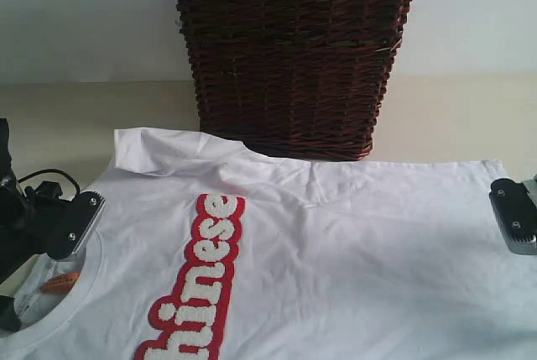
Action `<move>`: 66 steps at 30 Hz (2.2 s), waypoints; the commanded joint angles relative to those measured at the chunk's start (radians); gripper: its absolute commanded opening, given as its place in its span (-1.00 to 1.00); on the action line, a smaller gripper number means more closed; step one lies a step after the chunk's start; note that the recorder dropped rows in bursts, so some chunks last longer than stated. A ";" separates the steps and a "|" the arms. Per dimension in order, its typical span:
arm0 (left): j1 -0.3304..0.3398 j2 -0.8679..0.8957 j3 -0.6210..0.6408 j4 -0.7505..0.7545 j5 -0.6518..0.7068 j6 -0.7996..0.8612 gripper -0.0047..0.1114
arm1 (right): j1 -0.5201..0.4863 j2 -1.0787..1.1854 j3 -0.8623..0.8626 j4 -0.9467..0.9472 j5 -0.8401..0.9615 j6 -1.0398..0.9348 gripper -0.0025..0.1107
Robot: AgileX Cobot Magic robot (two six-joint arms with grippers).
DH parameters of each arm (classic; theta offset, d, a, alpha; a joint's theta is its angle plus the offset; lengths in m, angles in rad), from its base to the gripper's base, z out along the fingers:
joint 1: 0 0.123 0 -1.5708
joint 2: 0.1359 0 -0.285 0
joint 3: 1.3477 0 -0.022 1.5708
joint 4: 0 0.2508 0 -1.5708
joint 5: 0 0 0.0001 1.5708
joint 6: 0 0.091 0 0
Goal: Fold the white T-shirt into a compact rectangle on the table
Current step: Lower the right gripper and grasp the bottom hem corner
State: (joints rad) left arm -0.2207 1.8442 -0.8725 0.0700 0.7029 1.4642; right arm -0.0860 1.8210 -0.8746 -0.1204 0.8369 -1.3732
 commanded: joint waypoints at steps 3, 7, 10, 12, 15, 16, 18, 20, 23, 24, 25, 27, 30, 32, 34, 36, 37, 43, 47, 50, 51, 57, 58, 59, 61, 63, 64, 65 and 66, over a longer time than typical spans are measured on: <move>0.002 0.029 0.012 0.018 0.009 -0.002 0.90 | 0.004 -0.004 -0.005 -0.020 0.024 -0.009 0.90; 0.002 0.029 0.012 0.018 0.009 -0.002 0.90 | 0.004 -0.004 -0.005 -0.037 -0.003 0.018 0.90; 0.002 0.029 0.012 0.018 0.009 -0.002 0.90 | 0.004 -0.004 -0.005 -0.039 -0.024 0.016 0.90; 0.002 0.029 0.012 0.018 0.009 -0.002 0.90 | 0.004 -0.004 -0.005 -0.039 -0.039 0.016 0.90; 0.002 0.029 0.012 0.018 0.009 -0.002 0.90 | 0.004 0.001 -0.005 -0.043 -0.045 0.016 0.90; 0.002 0.029 0.012 0.018 0.009 -0.002 0.90 | 0.004 0.008 -0.005 -0.047 -0.040 0.016 0.90; 0.002 0.029 0.012 0.018 0.009 -0.002 0.90 | 0.004 0.018 0.000 -0.054 -0.041 0.014 0.90; 0.002 0.029 0.012 0.018 0.009 -0.002 0.90 | 0.004 0.027 0.000 -0.059 -0.048 0.014 0.90; 0.002 0.029 0.012 0.018 0.009 -0.002 0.90 | 0.004 0.031 0.000 -0.076 -0.050 0.016 0.90; 0.002 0.029 0.012 0.018 0.009 -0.002 0.90 | 0.004 0.031 0.000 -0.076 -0.050 0.016 0.90; 0.002 0.029 0.012 0.018 0.009 -0.002 0.90 | 0.004 0.031 0.000 -0.076 -0.050 0.016 0.90; 0.002 0.029 0.012 0.018 0.009 -0.002 0.90 | 0.004 0.031 0.000 -0.076 -0.047 0.016 0.90; 0.002 0.029 0.012 0.018 0.009 -0.002 0.90 | 0.004 0.031 0.000 -0.074 -0.047 0.016 0.90; 0.002 0.029 0.012 0.018 0.009 -0.002 0.90 | 0.004 0.031 0.000 -0.070 -0.047 0.016 0.90; 0.002 0.029 0.012 0.018 0.009 -0.002 0.90 | 0.004 0.031 0.000 -0.070 -0.047 0.016 0.90; 0.002 0.029 0.012 0.018 0.009 -0.002 0.90 | 0.004 0.031 0.000 -0.070 -0.047 0.016 0.90; 0.002 0.029 0.012 0.018 0.009 -0.002 0.90 | 0.004 0.031 0.000 -0.070 -0.047 0.016 0.90; 0.002 0.029 0.012 0.018 0.009 -0.002 0.90 | 0.004 0.031 0.000 -0.070 -0.047 0.016 0.90; 0.002 0.029 0.012 0.018 0.009 -0.002 0.90 | 0.004 0.031 0.000 -0.034 -0.047 0.016 0.90; 0.002 0.029 0.012 0.018 0.009 -0.002 0.90 | 0.004 0.031 0.000 -0.020 -0.047 0.016 0.90; 0.002 0.029 0.012 0.018 0.009 -0.002 0.90 | 0.004 0.031 0.000 -0.008 -0.050 0.016 0.90; 0.002 0.029 0.012 0.018 0.009 -0.002 0.90 | 0.004 0.031 0.000 0.022 -0.050 0.014 0.90; 0.002 0.029 0.012 0.018 0.009 -0.002 0.90 | 0.004 0.031 0.000 0.022 -0.050 0.016 0.90; 0.002 0.029 0.012 0.018 0.009 -0.002 0.90 | 0.004 0.031 0.000 0.029 -0.047 0.018 0.90; 0.002 0.029 0.012 0.018 0.009 -0.002 0.90 | 0.004 0.031 0.000 0.036 -0.046 0.018 0.90; 0.002 0.029 0.012 0.018 0.009 -0.002 0.90 | 0.004 0.031 0.000 0.036 -0.046 0.016 0.90; 0.002 0.029 0.012 0.018 0.009 -0.002 0.90 | 0.004 0.031 0.000 0.036 -0.044 0.016 0.90; 0.002 0.029 0.012 0.018 0.009 -0.002 0.90 | 0.004 0.031 0.000 0.036 -0.044 0.016 0.90; 0.002 0.029 0.012 0.018 0.009 -0.002 0.90 | 0.004 0.031 0.000 0.036 -0.044 0.016 0.90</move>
State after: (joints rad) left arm -0.2207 1.8442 -0.8725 0.0700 0.7029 1.4642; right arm -0.0860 1.8380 -0.8763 -0.1108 0.7882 -1.3472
